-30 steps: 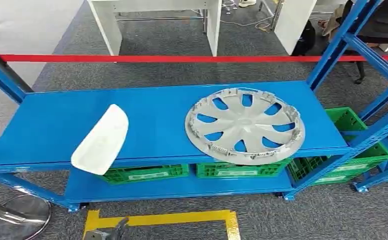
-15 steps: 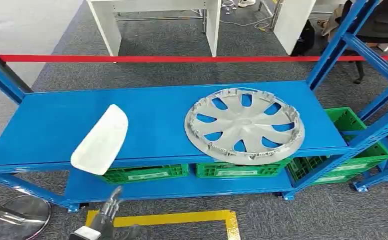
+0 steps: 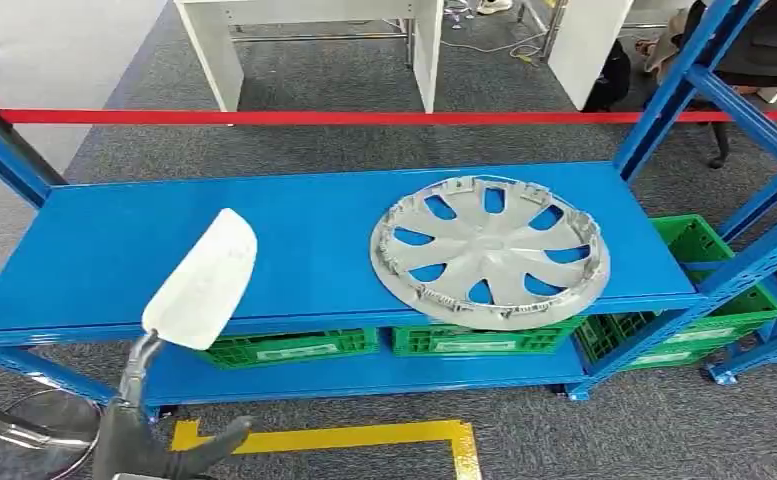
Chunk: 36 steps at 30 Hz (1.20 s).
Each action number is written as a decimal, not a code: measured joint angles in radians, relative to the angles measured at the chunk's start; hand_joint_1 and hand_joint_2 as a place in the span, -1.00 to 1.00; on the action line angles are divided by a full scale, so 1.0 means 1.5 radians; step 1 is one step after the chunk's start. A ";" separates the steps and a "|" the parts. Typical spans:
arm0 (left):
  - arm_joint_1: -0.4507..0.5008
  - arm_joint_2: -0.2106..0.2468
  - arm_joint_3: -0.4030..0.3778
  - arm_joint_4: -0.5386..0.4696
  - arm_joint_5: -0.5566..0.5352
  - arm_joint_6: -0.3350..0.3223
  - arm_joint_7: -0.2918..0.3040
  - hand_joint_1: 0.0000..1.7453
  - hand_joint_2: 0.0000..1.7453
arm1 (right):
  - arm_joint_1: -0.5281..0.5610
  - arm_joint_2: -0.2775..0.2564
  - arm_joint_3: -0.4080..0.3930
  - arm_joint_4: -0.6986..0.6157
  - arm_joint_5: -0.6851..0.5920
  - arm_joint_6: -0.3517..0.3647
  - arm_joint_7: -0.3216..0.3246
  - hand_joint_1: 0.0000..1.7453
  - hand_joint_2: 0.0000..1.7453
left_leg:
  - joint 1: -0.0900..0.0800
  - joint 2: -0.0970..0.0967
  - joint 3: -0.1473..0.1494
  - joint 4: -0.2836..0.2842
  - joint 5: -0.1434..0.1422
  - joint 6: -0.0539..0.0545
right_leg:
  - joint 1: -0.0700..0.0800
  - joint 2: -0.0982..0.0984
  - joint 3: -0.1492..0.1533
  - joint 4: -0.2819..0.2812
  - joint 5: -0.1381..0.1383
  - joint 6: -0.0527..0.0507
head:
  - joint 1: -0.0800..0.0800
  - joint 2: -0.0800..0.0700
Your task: Take the parts from the cabinet and place them on the table.
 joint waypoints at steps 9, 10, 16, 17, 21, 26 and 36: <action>-0.004 -0.008 0.113 -0.005 -0.200 0.035 0.064 -1.00 1.00 | -0.001 0.001 0.008 0.005 -0.001 0.001 0.000 -1.00 -1.00 | 0.000 0.000 0.000 0.000 0.000 0.000 | 0.000 0.000 0.000 0.000 0.000 0.000 | 0.000 0.000; -0.006 -0.008 0.125 -0.001 -0.218 0.037 0.072 -1.00 1.00 | -0.002 0.001 0.010 0.006 -0.001 0.002 0.000 -1.00 -1.00 | 0.000 0.000 0.000 0.000 0.000 0.000 | 0.000 0.000 0.000 0.000 0.000 0.000 | 0.000 0.000; -0.037 -0.008 0.205 0.049 -0.298 0.051 0.111 -1.00 1.00 | -0.006 0.001 0.016 0.010 0.004 0.005 0.004 -1.00 -1.00 | 0.000 0.000 0.000 0.000 0.000 0.000 | 0.000 0.000 0.000 0.000 0.000 0.000 | 0.000 0.000; -0.043 -0.008 0.216 0.057 -0.302 0.052 0.111 -1.00 1.00 | -0.006 0.001 0.017 0.010 0.005 0.006 0.005 -1.00 -1.00 | 0.000 0.000 0.000 0.000 0.000 0.000 | 0.000 0.000 0.000 0.000 0.000 0.000 | 0.000 0.000; -0.055 -0.008 0.248 0.081 -0.312 0.055 0.111 -1.00 1.00 | -0.008 0.001 0.020 0.012 0.009 0.008 0.008 -1.00 -1.00 | 0.000 0.000 0.000 0.000 0.001 0.000 | 0.000 0.000 0.000 0.000 0.000 0.000 | 0.000 0.000; -0.059 -0.009 0.261 0.094 -0.314 0.055 0.111 -1.00 1.00 | -0.009 0.001 0.021 0.013 0.009 0.009 0.008 -1.00 -1.00 | 0.000 0.000 0.000 0.000 0.001 0.000 | 0.000 0.000 0.000 0.000 0.000 0.000 | 0.000 0.000; -0.094 -0.026 0.309 0.162 -0.245 0.055 0.065 -1.00 1.00 | -0.011 0.001 0.021 0.014 0.014 0.012 0.008 -1.00 -1.00 | 0.000 0.000 0.000 0.000 0.001 0.000 | 0.000 0.000 0.000 0.000 0.000 0.000 | 0.000 0.000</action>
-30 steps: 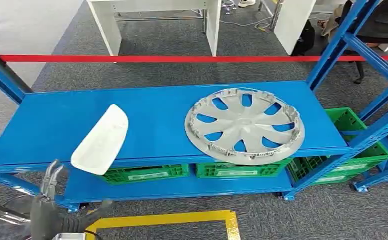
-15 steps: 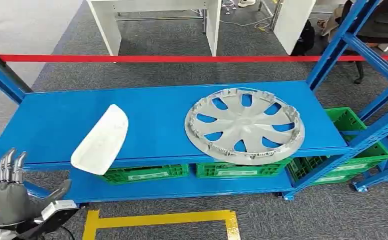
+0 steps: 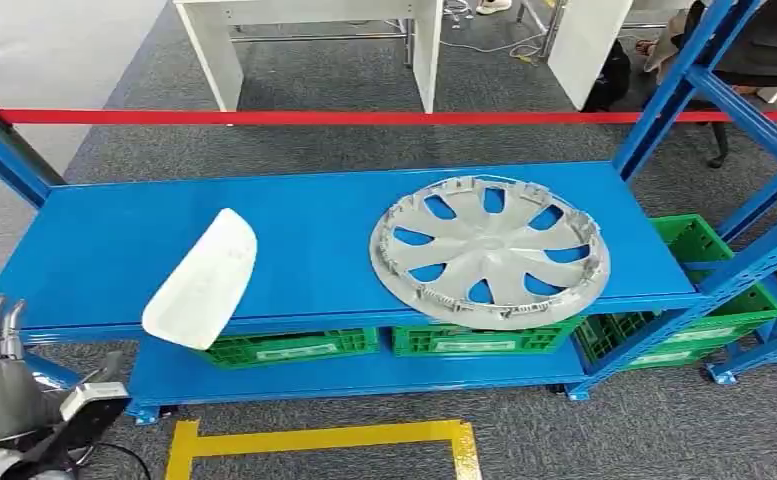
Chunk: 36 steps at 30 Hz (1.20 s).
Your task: Take the parts from the cabinet and place them on the table.
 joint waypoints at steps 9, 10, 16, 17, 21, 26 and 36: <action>-0.028 0.000 -0.018 0.058 -0.039 0.000 0.003 -1.00 1.00 | -0.002 -0.002 0.000 0.000 0.011 0.002 0.002 -1.00 -1.00 | 0.000 0.000 0.001 0.000 0.001 0.000 | 0.000 0.000 0.000 0.000 0.000 0.000 | 0.000 0.000; -0.028 0.000 -0.027 0.058 -0.046 0.000 0.004 -1.00 1.00 | -0.002 -0.002 0.000 0.000 0.012 0.002 0.002 -1.00 -1.00 | 0.000 0.000 0.001 0.000 0.001 0.000 | 0.000 0.000 0.000 0.000 0.000 0.000 | 0.000 0.000; -0.025 0.000 -0.101 0.035 -0.029 0.000 0.011 -1.00 1.00 | -0.002 -0.002 0.000 0.000 0.019 0.002 0.002 -1.00 -1.00 | 0.000 0.000 0.001 0.001 0.000 0.000 | 0.000 0.000 0.000 0.000 0.000 0.000 | 0.000 0.000; -0.024 0.000 -0.110 0.032 -0.026 0.000 0.011 -1.00 1.00 | -0.002 -0.002 -0.001 0.000 0.019 0.002 0.002 -1.00 -1.00 | 0.000 0.000 0.000 0.001 0.000 0.000 | 0.000 0.000 0.000 0.000 0.000 0.000 | 0.000 0.000; -0.021 -0.001 -0.141 0.021 0.000 0.000 0.007 -1.00 1.00 | -0.001 -0.002 -0.002 0.000 0.020 0.001 0.002 -1.00 -1.00 | 0.000 0.000 0.000 0.001 0.000 0.000 | 0.000 0.000 0.000 0.000 0.000 0.000 | 0.000 0.000; -0.014 0.000 -0.180 0.007 0.048 -0.013 0.004 -1.00 1.00 | -0.001 -0.002 -0.003 0.001 0.019 0.000 0.002 -1.00 -1.00 | 0.000 0.000 0.000 0.001 0.001 0.000 | 0.000 0.000 0.000 0.000 0.001 0.000 | 0.000 0.000; 0.000 0.002 -0.209 0.000 0.075 -0.023 0.009 -1.00 1.00 | -0.001 -0.002 -0.008 0.001 0.018 -0.003 0.001 -1.00 -1.00 | 0.000 0.000 0.000 0.001 0.001 0.000 | 0.000 0.000 0.000 0.000 0.001 0.000 | 0.000 0.000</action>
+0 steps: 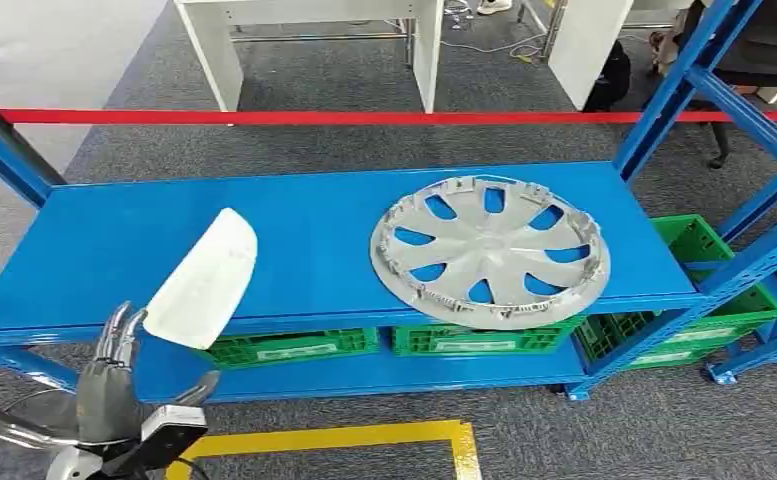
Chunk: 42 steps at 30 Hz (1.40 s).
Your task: Take the parts from the cabinet and place them on the table.
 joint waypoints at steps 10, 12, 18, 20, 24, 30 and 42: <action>-0.010 0.020 0.017 0.041 -0.046 0.000 0.037 -1.00 1.00 | -0.001 -0.001 0.000 0.000 0.010 0.004 0.001 -1.00 -1.00 | 0.000 0.000 0.000 0.000 0.000 0.000 | 0.000 0.000 0.000 0.000 0.000 0.000 | 0.000 0.000; -0.018 0.022 0.026 0.068 -0.046 -0.001 0.038 -1.00 1.00 | -0.002 -0.001 0.000 0.000 0.013 0.005 0.001 -1.00 -1.00 | 0.000 0.000 0.000 0.000 0.000 0.000 | 0.000 0.000 0.000 0.000 0.000 0.000 | 0.000 0.000; -0.040 0.021 0.036 0.152 -0.060 0.004 0.036 -1.00 1.00 | -0.002 -0.001 0.000 0.000 0.015 0.008 0.002 -1.00 -1.00 | 0.000 0.000 0.000 0.000 0.000 0.000 | 0.000 0.000 0.000 0.000 0.000 0.000 | 0.000 0.000; -0.047 0.020 0.036 0.176 -0.073 0.005 0.036 -1.00 1.00 | -0.002 -0.002 0.000 0.000 0.016 0.008 0.003 -1.00 -1.00 | 0.000 0.000 0.000 0.000 0.000 0.000 | 0.000 0.000 0.000 0.000 0.001 0.000 | 0.000 0.000; -0.065 0.016 0.035 0.222 -0.095 0.010 0.040 -1.00 1.00 | -0.003 -0.004 0.000 0.000 0.019 0.009 0.005 -1.00 -1.00 | 0.000 0.000 0.000 0.000 0.000 0.000 | 0.000 0.000 0.000 0.000 0.001 0.000 | 0.000 0.000; -0.085 0.014 0.025 0.259 -0.134 0.016 0.056 -1.00 1.00 | -0.002 -0.018 0.000 0.000 0.036 0.037 0.005 -1.00 -1.00 | 0.000 0.000 0.000 0.001 0.000 0.000 | 0.000 0.000 0.000 0.000 0.001 0.001 | 0.000 0.000; -0.145 0.032 -0.012 0.307 -0.250 0.021 0.102 -1.00 1.00 | -0.001 -0.047 0.000 0.001 0.064 0.060 0.008 -1.00 -1.00 | 0.000 0.000 0.000 0.001 0.001 0.000 | 0.000 0.000 0.000 0.000 0.002 0.001 | 0.000 0.000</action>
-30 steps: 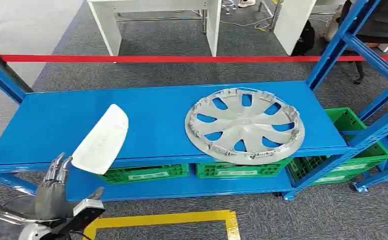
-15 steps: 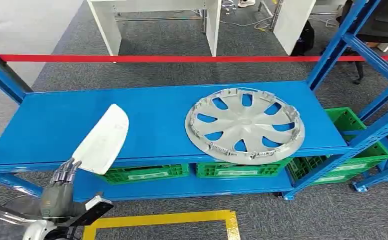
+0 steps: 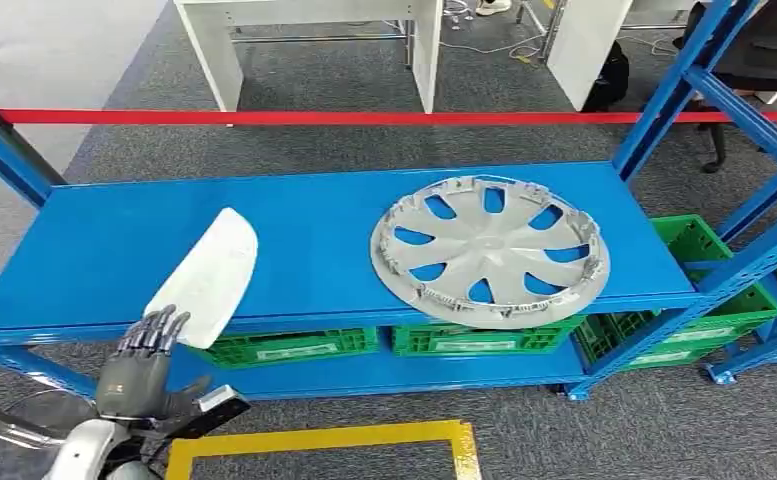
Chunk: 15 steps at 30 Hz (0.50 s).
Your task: Take the parts from the cabinet and place them on the table.
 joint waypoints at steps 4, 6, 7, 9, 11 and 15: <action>-0.010 0.005 -0.005 0.007 -0.012 0.000 0.006 -1.00 1.00 | 0.000 -0.003 0.000 0.000 0.003 0.003 0.001 -1.00 -1.00 | 0.000 0.000 0.000 0.000 0.000 0.000 | 0.000 0.000 0.000 0.000 0.000 0.000 | 0.000 0.000; -0.016 0.008 -0.012 0.013 -0.021 0.000 0.011 -1.00 1.00 | 0.000 -0.004 0.000 0.000 0.006 0.005 0.003 -1.00 -1.00 | 0.000 0.000 0.000 0.000 0.000 0.000 | 0.000 0.000 0.000 0.000 0.000 0.000 | 0.000 0.000; -0.019 0.010 -0.015 0.015 -0.024 -0.001 0.013 -1.00 1.00 | 0.000 -0.005 0.000 0.000 0.008 0.005 0.003 -1.00 -1.00 | 0.000 0.000 0.000 0.000 0.000 0.000 | 0.000 0.000 0.000 0.000 0.000 0.000 | 0.000 0.000; -0.027 0.011 -0.020 0.023 -0.032 -0.001 0.021 -1.00 1.00 | -0.001 -0.006 0.000 0.000 0.013 0.005 0.004 -1.00 -1.00 | 0.000 0.000 0.000 0.000 0.000 0.000 | 0.000 0.000 0.000 0.000 0.000 0.000 | 0.000 0.000; -0.035 0.012 -0.022 0.032 -0.035 -0.002 0.026 -1.00 1.00 | -0.001 -0.006 0.000 0.000 0.017 0.005 0.004 -1.00 -1.00 | 0.000 0.000 0.000 0.000 0.000 0.000 | 0.000 0.000 0.000 0.000 0.000 0.000 | 0.000 0.000; -0.048 0.013 -0.029 0.048 -0.036 -0.004 0.030 -0.88 1.00 | -0.001 -0.006 0.000 0.000 0.019 0.004 0.005 -1.00 -1.00 | 0.000 0.000 0.000 0.000 0.000 0.000 | 0.000 0.000 0.000 0.000 0.000 0.000 | 0.000 0.000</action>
